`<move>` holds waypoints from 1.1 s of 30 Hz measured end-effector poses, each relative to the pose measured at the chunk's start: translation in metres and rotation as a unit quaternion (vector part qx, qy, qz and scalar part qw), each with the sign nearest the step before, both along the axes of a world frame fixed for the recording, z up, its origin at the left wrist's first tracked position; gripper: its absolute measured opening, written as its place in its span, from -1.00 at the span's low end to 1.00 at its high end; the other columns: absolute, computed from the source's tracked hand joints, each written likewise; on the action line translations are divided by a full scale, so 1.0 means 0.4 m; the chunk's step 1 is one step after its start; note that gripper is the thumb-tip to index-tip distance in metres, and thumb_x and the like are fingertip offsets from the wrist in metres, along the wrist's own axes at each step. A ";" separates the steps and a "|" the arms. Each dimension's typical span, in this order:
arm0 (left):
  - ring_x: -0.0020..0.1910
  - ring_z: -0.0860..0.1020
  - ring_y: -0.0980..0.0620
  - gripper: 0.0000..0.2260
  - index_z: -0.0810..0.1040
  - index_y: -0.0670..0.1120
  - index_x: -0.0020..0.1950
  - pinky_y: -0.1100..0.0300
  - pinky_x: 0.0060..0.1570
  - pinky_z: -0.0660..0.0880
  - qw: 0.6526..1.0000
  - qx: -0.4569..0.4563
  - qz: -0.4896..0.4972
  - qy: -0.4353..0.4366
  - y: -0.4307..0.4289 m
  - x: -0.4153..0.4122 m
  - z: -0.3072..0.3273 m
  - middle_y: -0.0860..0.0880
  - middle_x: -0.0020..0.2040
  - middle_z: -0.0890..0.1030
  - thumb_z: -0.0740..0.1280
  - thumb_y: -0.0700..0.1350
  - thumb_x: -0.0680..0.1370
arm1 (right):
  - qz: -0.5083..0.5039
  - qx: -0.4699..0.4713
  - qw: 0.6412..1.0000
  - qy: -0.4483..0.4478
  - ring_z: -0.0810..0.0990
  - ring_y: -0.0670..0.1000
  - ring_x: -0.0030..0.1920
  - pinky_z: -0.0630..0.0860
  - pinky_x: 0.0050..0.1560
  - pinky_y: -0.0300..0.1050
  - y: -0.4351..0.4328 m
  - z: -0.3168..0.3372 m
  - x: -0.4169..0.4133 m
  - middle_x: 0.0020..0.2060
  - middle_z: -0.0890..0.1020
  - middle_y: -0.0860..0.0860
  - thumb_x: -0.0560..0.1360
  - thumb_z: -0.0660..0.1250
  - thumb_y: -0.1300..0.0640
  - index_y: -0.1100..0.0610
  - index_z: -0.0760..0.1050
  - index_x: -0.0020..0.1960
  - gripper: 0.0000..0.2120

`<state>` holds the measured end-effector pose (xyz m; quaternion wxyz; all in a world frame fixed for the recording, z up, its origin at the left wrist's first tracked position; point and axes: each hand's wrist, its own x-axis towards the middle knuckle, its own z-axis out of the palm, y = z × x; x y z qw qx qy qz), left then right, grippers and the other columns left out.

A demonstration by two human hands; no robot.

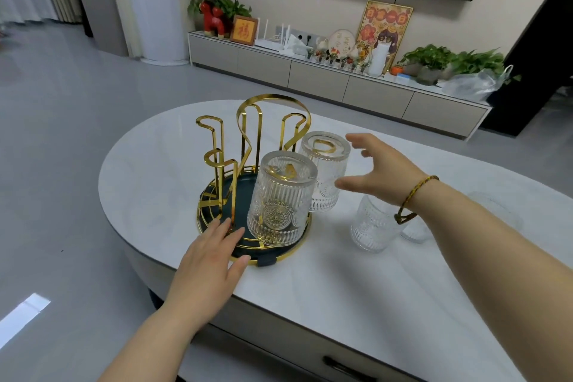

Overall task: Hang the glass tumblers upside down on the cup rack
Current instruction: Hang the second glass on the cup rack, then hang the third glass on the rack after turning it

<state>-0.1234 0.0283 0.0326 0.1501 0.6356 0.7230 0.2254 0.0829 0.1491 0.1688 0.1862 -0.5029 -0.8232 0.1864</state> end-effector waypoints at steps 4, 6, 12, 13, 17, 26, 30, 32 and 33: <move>0.49 -0.04 0.02 -0.57 0.11 0.00 0.42 0.10 0.44 -0.03 1.000 0.012 0.017 0.021 -0.019 0.028 0.003 -0.02 0.51 0.04 0.09 0.02 0.57 | -0.057 0.018 0.993 0.099 0.38 -0.03 0.15 0.27 0.15 -0.24 -0.067 -0.054 0.083 0.21 0.44 0.05 0.35 0.36 0.17 0.11 0.34 0.24 -0.53; 0.49 -0.02 0.01 -0.57 0.13 -0.02 0.42 0.09 0.44 -0.03 0.999 0.020 0.019 0.034 -0.034 0.051 0.001 -0.02 0.51 0.08 0.12 0.00 0.57 | -0.101 0.026 0.980 0.171 0.40 -0.05 0.04 0.29 0.06 -0.31 -0.103 -0.092 0.119 0.08 0.48 0.03 0.36 0.34 0.23 0.14 0.42 0.13 -0.65; 0.49 -0.05 0.04 -0.54 0.07 0.01 0.43 0.14 0.45 -0.08 0.996 0.016 -0.043 0.082 -0.066 0.140 -0.019 0.01 0.51 0.03 0.10 0.06 0.56 | -0.198 -0.014 0.939 0.282 0.44 -0.02 -0.06 0.33 -0.01 -0.21 -0.171 -0.231 0.179 -0.01 0.49 0.05 0.36 0.35 0.26 0.10 0.40 0.00 -0.75; 0.49 -0.07 0.05 -0.53 0.05 0.01 0.43 0.15 0.45 -0.10 0.994 0.010 -0.058 0.089 -0.065 0.150 -0.024 0.01 0.52 0.01 0.09 0.07 0.56 | -0.215 -0.025 0.933 0.287 0.43 -0.02 -0.05 0.32 -0.01 -0.20 -0.171 -0.252 0.181 0.02 0.49 0.07 0.36 0.35 0.24 0.11 0.38 0.03 -0.72; 0.49 -0.12 0.07 -0.51 0.00 0.03 0.44 0.12 0.45 -0.18 0.987 -0.039 -0.113 0.106 -0.058 0.187 -0.049 0.02 0.53 -0.06 0.05 0.11 0.56 | -0.240 -0.074 0.923 0.291 0.38 0.01 0.10 0.31 0.12 -0.17 -0.148 -0.315 0.173 0.22 0.40 0.13 0.32 0.41 0.19 0.19 0.23 0.28 -0.40; 0.48 -0.19 0.09 -0.50 -0.04 0.08 0.44 0.12 0.41 -0.32 0.983 -0.057 -0.130 0.116 -0.050 0.187 -0.066 0.05 0.52 -0.12 0.01 0.17 0.55 | -0.276 -0.075 0.922 0.261 0.31 0.16 0.33 0.28 0.32 0.02 -0.047 -0.368 0.118 0.34 0.36 0.13 0.21 0.48 0.04 0.11 0.00 0.40 -0.07; 0.47 -0.20 0.13 -0.50 -0.03 0.09 0.44 0.14 0.40 -0.34 0.983 -0.056 -0.133 0.116 -0.048 0.183 -0.063 0.08 0.52 -0.12 0.02 0.18 0.55 | -0.331 -0.074 0.909 0.243 0.27 0.20 0.32 0.26 0.27 -0.01 -0.022 -0.376 0.103 0.30 0.41 0.17 0.19 0.47 -0.08 0.06 -0.05 0.40 -0.02; 0.47 -0.19 0.13 -0.50 -0.02 0.09 0.44 0.15 0.40 -0.33 0.983 -0.055 -0.135 0.116 -0.047 0.182 -0.058 0.08 0.52 -0.11 0.03 0.18 0.54 | -0.340 -0.081 0.905 0.244 0.24 0.19 0.32 0.28 0.25 0.00 -0.015 -0.379 0.099 0.26 0.42 0.20 0.20 0.46 -0.09 0.08 0.00 0.38 -0.07; 0.47 -0.19 0.13 -0.50 -0.01 0.09 0.44 0.15 0.40 -0.32 0.983 -0.055 -0.136 0.114 -0.047 0.183 -0.056 0.09 0.52 -0.10 0.03 0.18 0.54 | -0.342 -0.083 0.903 0.246 0.23 0.19 0.32 0.29 0.23 0.00 -0.014 -0.380 0.097 0.24 0.42 0.21 0.20 0.46 -0.09 0.09 0.03 0.36 -0.10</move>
